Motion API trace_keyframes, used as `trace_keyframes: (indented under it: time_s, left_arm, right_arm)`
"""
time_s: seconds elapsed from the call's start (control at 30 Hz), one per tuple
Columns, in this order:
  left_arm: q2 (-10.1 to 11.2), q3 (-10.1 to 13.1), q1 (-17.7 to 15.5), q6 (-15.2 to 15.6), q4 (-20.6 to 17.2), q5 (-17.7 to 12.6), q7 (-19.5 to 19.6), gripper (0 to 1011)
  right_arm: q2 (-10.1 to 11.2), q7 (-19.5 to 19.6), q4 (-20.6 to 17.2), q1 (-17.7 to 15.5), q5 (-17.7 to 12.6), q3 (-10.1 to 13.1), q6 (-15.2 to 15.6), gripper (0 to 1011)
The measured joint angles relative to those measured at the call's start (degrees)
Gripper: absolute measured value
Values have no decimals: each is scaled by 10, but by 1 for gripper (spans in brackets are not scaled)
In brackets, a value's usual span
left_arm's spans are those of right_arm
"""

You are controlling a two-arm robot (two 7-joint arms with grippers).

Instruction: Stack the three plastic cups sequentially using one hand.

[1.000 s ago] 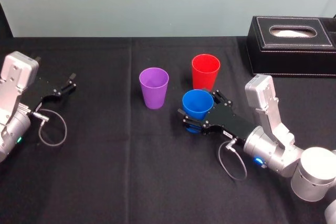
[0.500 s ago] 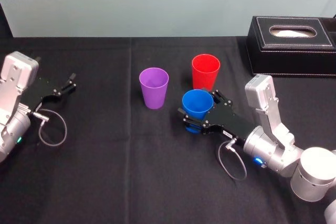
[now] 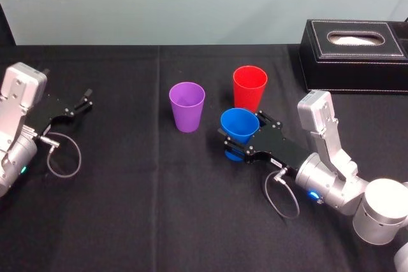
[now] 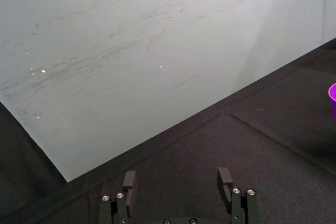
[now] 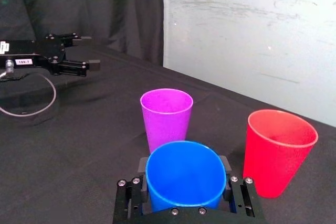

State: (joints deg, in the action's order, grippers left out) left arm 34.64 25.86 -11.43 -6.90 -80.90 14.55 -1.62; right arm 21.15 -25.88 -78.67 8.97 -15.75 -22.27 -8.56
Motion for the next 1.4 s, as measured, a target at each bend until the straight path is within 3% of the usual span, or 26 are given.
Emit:
trace_keyframes:
  time_s: [0.3, 0.63, 1.0, 1.4]
  left_arm:
    - [0, 0, 0, 0, 0, 0, 0, 1005]
    - [0, 0, 0, 0, 0, 0, 0, 1005]
    - [0, 0, 0, 0, 0, 0, 0, 1005]
    - [0, 0, 0, 0, 0, 0, 0, 1005]
  right_arm:
    - [14, 6, -52, -4, 8, 10, 32, 739]
    - [26, 3, -94, 17, -9, 25, 76, 739]
    - [11, 15, -70, 62, -40, 37, 108, 739]
    - [-12, 34, -29, 101, -45, 36, 112, 741]
